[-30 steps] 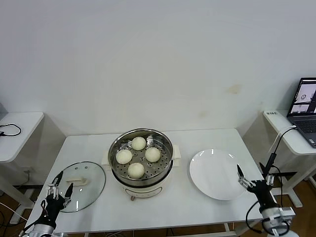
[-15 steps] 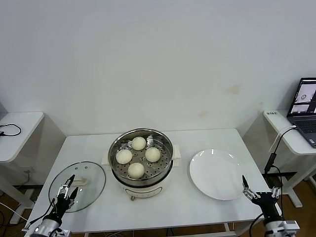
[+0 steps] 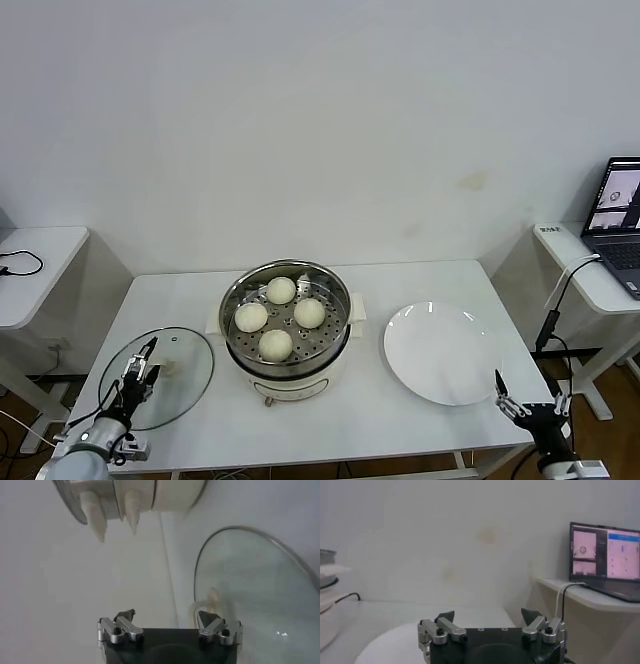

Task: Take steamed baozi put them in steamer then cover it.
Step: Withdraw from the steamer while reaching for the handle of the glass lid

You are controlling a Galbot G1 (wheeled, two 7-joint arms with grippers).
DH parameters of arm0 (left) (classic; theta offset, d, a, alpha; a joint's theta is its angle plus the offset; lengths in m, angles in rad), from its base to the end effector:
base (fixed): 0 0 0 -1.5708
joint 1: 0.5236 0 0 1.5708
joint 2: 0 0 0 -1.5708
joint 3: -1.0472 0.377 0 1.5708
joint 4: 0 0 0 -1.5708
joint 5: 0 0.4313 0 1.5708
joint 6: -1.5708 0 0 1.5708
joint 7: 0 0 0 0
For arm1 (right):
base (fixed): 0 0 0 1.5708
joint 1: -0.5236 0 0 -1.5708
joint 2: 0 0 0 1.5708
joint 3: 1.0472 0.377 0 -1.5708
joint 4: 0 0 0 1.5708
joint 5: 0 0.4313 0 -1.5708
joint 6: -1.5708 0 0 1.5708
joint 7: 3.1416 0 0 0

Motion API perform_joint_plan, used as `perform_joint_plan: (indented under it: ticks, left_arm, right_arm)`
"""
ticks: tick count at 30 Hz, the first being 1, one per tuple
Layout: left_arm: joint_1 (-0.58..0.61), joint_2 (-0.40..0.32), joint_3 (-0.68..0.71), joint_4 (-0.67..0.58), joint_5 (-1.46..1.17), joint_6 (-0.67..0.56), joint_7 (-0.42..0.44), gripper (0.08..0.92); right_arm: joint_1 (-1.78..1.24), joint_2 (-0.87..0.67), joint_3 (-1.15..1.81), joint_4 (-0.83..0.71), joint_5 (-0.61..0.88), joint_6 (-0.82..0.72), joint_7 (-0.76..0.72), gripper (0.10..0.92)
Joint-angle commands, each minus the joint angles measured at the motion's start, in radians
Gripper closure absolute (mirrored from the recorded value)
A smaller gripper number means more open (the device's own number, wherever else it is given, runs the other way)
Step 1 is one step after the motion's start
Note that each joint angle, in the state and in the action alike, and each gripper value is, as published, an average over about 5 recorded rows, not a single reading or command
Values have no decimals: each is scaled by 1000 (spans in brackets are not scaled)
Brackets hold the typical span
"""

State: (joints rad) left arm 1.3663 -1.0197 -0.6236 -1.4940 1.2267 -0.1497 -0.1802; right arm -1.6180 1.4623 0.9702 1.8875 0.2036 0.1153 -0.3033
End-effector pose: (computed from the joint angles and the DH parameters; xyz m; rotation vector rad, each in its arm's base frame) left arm 0.3037 0.2513 -0.4446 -0.2747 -1.9474 -2.3541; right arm 0.1911 -0.2022 -0.3866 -0.1049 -3.0477 0.1474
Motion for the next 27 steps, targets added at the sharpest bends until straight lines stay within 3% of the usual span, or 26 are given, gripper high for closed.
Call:
perform_joint_plan:
  ticks: [1, 19, 27]
  left_arm:
    - [-64, 11, 19, 54, 10, 3, 8, 177]
    - [-135, 5, 36, 146, -44, 21, 12, 183]
    - [-139, -8, 38, 179, -61, 18, -4, 381]
  right_arm:
    - [-6, 5, 5, -4, -4, -1, -4, 202]
    - [0, 15, -4, -21, -11, -1, -11, 202]
    - [-2, 21, -8, -23, -13, 1, -14, 202]
